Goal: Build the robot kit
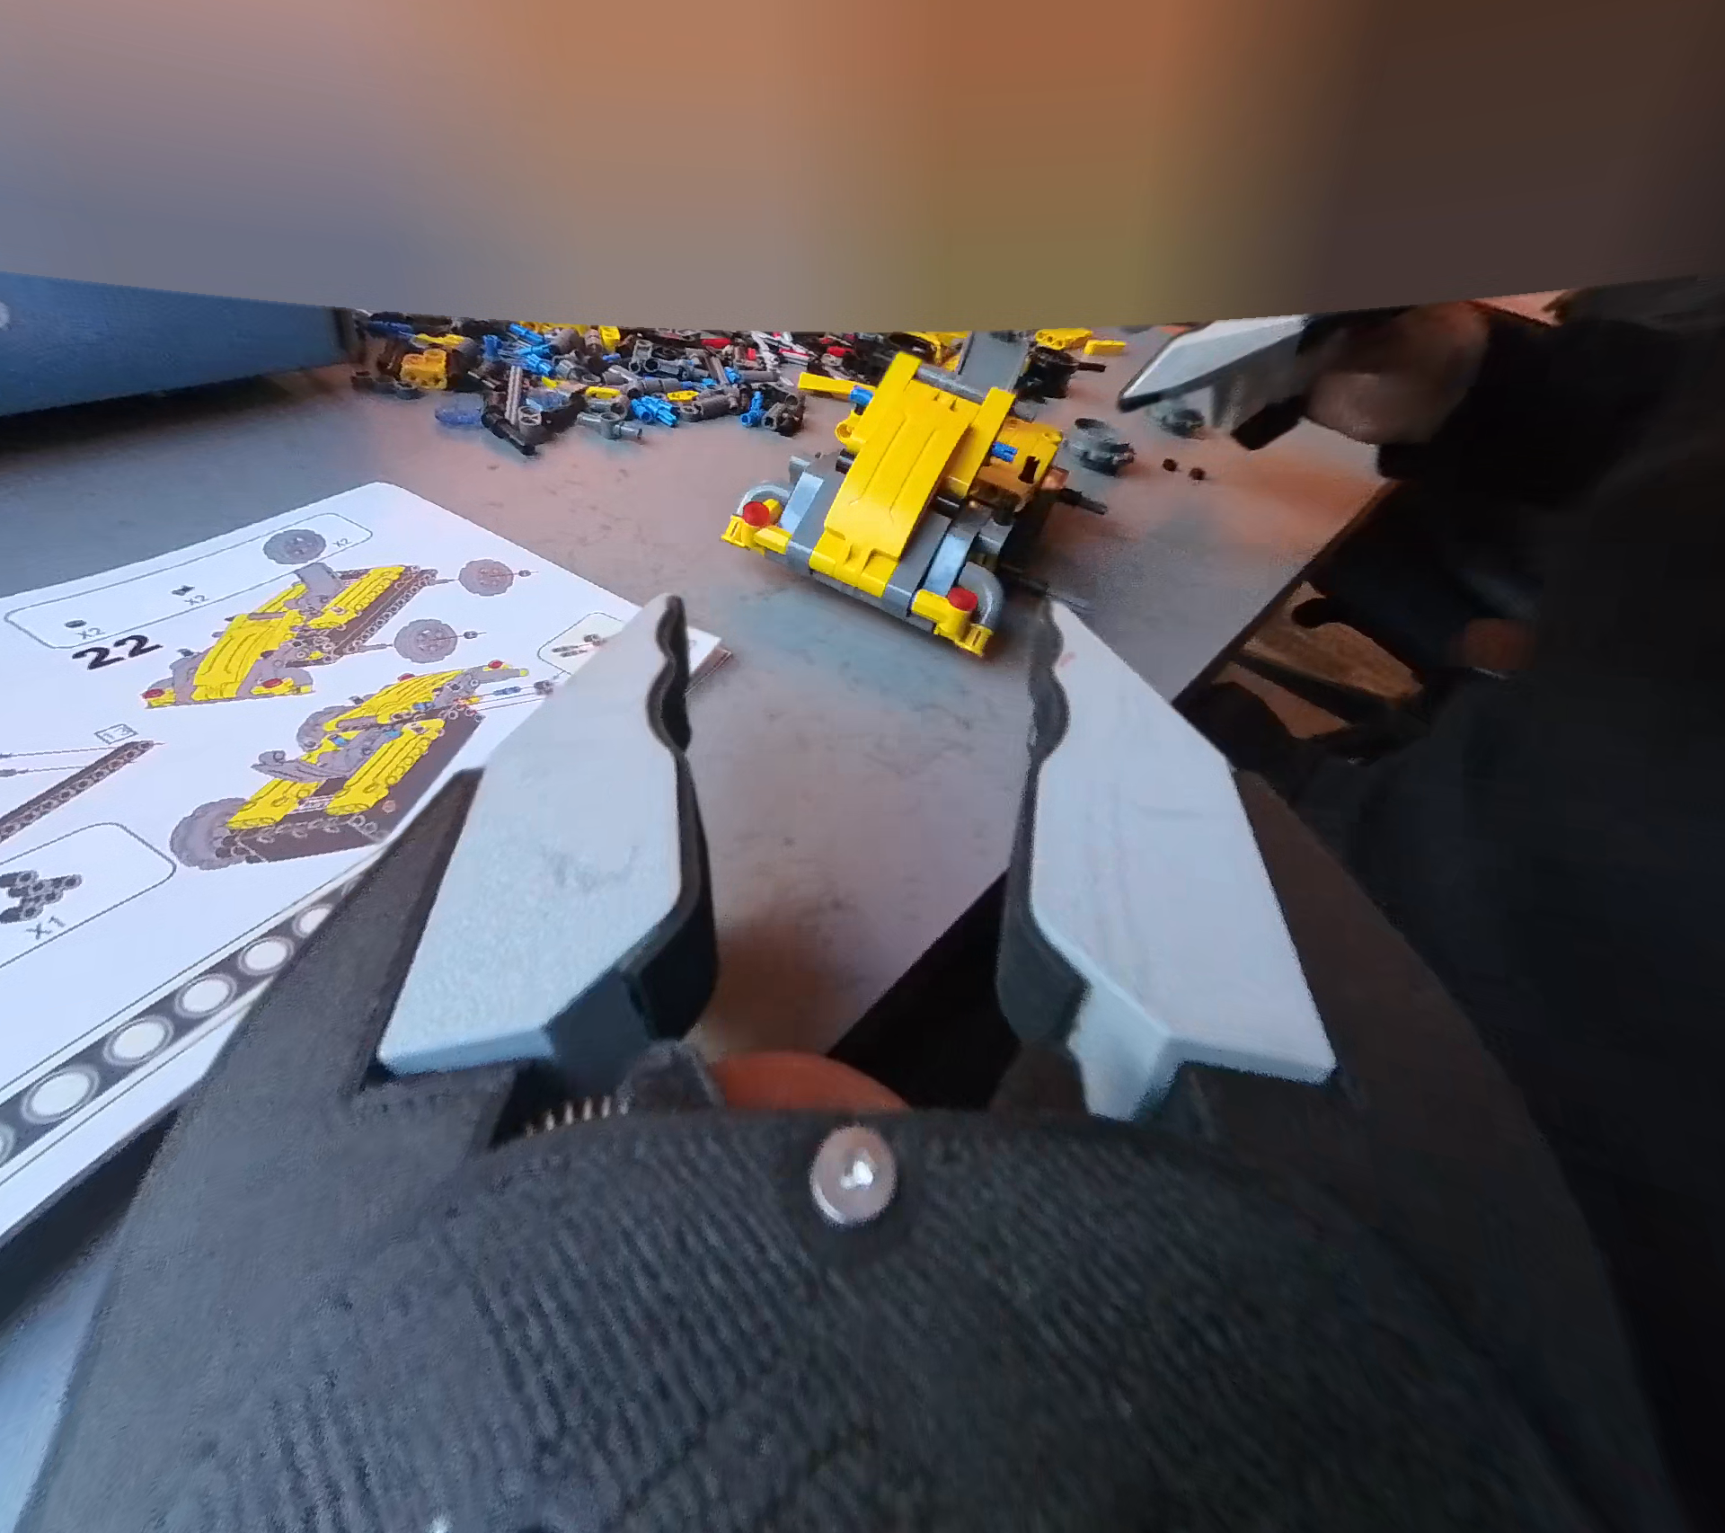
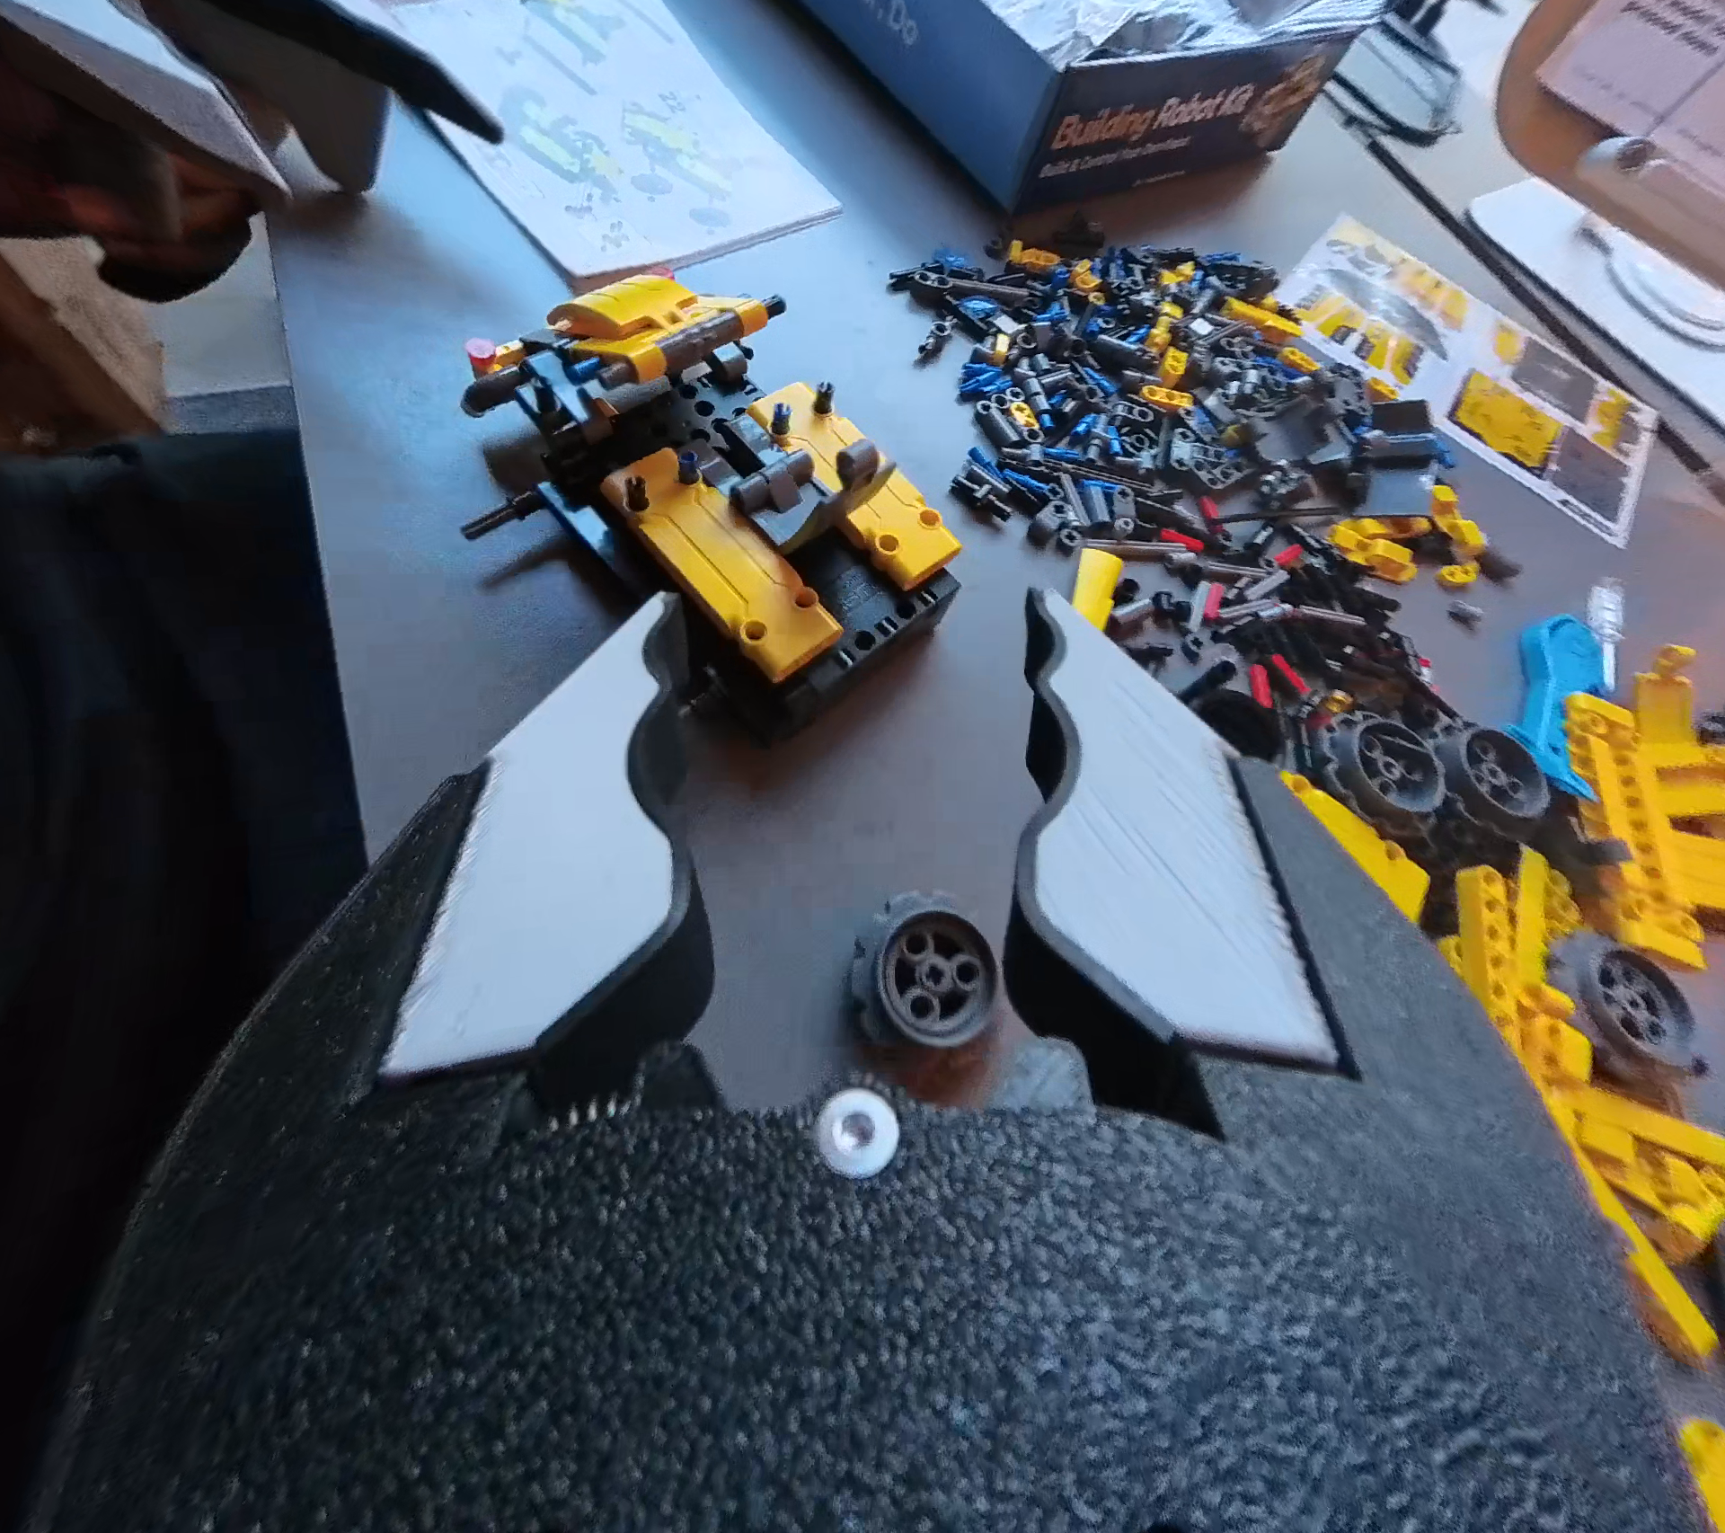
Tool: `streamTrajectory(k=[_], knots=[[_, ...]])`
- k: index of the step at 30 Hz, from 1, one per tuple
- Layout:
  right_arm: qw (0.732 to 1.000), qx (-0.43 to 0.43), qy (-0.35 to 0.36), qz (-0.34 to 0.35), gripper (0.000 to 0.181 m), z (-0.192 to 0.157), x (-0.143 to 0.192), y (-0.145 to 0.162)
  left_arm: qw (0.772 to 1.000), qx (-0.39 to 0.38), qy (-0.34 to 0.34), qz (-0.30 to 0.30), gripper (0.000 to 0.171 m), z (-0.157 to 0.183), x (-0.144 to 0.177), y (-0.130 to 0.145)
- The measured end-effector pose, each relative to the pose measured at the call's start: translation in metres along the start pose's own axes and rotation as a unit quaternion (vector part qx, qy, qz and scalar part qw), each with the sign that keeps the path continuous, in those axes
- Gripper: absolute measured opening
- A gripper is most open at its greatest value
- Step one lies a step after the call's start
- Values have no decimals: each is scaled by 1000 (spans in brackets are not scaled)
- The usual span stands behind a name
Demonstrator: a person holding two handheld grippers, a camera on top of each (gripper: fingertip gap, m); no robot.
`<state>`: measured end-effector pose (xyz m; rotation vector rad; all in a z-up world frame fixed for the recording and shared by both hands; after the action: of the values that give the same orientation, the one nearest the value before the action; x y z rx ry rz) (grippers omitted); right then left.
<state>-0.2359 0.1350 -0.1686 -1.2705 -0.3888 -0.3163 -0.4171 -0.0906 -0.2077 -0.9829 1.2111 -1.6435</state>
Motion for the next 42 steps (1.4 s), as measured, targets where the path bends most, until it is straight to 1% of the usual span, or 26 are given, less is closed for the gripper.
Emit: streamTrajectory(k=[1,3,6,9,11,16,19,22,26,30,35,39,42], knots=[[1000,-3,8,8,72,1,6,-1,1000,-2,-5,-2,74,0,0,0],[999,-7,18,26,71,1,19,-2,1000,-1,-10,-2,74,0,0,0],[998,-31,9,53,69,-3,34,-1,1000,5,-10,6,74,1,2,-3],[997,-54,8,60,68,-4,42,3,1000,-2,-18,1,75,2,3,-3],[997,-59,7,50,67,-6,42,7,1000,-11,-21,-4,75,3,2,-2],[1000,-17,7,15,65,-16,31,11,999,-21,-15,-19,75,7,-2,1],[1000,-5,1,2,65,-20,23,14,1000,-20,-14,-18,75,6,-1,0],[1000,-11,-3,5,65,-19,17,14,1000,-20,-11,-18,75,6,-1,1],[999,-37,-26,24,65,-19,11,12,999,-29,-3,-25,75,7,-4,3],[998,-46,-20,27,65,-15,8,12,999,-35,1,-27,74,8,-5,3],[998,-51,0,32,65,-11,15,13,999,-36,1,-28,75,9,-4,3],[997,-69,21,31,62,-8,33,24,999,-40,1,-28,75,11,-4,3],[995,-78,57,25,52,-4,49,34,998,-50,0,-36,75,14,-6,4]])
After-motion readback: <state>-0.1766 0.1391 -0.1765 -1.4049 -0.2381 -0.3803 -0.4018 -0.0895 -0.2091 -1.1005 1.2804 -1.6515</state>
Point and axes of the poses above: each gripper's, where its closed fingertips meet, x back along the fingers, y out of its underside, z = x × y across the jaws, the point moved 7 cm from there along x, back along the fingers, and after that the axes turned 7 degrees about y, right-handed, at the moved point
